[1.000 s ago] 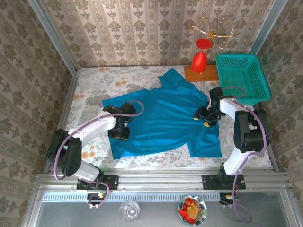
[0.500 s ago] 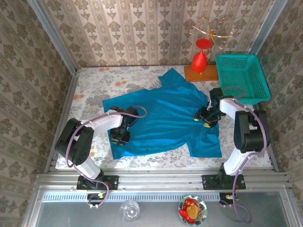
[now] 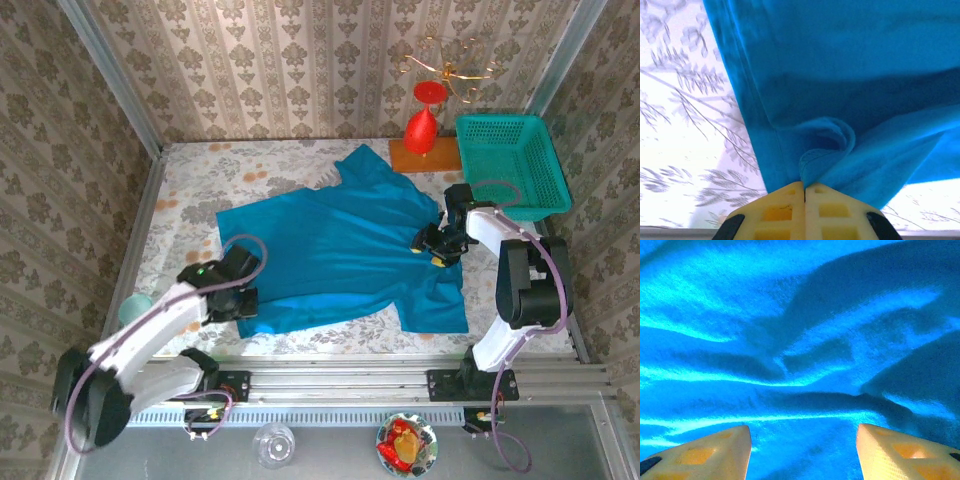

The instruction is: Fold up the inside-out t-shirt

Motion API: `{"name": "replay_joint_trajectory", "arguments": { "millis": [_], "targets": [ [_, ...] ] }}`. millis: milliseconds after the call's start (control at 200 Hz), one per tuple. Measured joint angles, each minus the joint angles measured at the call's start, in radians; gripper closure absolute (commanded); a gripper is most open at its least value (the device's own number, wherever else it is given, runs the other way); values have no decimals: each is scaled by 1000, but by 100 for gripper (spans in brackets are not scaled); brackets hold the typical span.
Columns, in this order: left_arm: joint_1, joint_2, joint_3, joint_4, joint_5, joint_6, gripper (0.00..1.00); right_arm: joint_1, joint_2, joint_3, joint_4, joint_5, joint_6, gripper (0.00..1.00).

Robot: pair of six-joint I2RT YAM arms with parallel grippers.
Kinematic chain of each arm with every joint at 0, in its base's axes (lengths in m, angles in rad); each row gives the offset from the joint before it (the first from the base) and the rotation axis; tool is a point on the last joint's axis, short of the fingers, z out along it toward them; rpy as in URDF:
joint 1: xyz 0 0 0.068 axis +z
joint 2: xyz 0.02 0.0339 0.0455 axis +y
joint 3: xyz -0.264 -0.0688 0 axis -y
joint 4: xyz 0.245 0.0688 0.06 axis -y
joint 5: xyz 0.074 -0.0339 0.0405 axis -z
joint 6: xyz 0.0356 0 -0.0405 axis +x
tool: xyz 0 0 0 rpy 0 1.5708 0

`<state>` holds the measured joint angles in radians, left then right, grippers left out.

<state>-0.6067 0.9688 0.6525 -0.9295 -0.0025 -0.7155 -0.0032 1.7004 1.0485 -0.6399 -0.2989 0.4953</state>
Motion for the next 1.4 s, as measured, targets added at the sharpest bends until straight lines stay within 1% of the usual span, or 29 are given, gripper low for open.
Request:
{"name": "replay_joint_trajectory", "arguments": {
  "millis": [100,160,235,295,370,410,445,465,620,690,760,860,970,1045,1150,1280,1400],
  "targets": [
    [0,-195,-89,-2,65,-94,92,0,0,0,-7,0,-2,42],
    [0,-298,-132,-10,107,-140,91,0,0,0,-11,0,-3,42],
    [0,-384,-163,-25,153,-184,90,0,0,0,-15,1,-3,42],
    [0,-422,-175,-42,182,-206,90,0,0,0,-16,2,-3,42],
    [0,-460,-177,-74,214,-217,84,0,0,0,-16,3,-2,42],
    [0,-475,-177,-89,227,-223,77,0,0,0,-16,4,-2,42],
    [0,-487,-177,-102,240,-227,67,0,0,0,-16,3,-2,42],
    [0,-491,-175,-109,246,-222,63,0,0,0,-16,4,-2,42],
    [0,-482,-114,-148,250,-226,64,0,-6,2,-23,3,0,44],
    [3,-434,-53,-146,236,-219,62,2,-17,4,-23,-2,1,44],
    [16,-352,9,-126,206,-196,61,11,-24,11,-24,-8,1,44],
    [66,-205,68,-81,167,-140,61,32,-26,36,-32,-18,0,45],
    [170,-14,121,-8,134,-51,60,54,-26,66,-45,-24,-3,45],
    [265,113,165,45,115,21,60,61,-26,84,-54,-26,-3,45],
    [387,254,240,110,108,120,59,61,-26,110,-66,-27,-3,45],
    [524,410,343,203,153,237,56,62,-26,138,-72,-31,-4,45],
    [608,548,436,275,222,321,55,67,-26,161,-79,-33,-17,45]
  ]
}}
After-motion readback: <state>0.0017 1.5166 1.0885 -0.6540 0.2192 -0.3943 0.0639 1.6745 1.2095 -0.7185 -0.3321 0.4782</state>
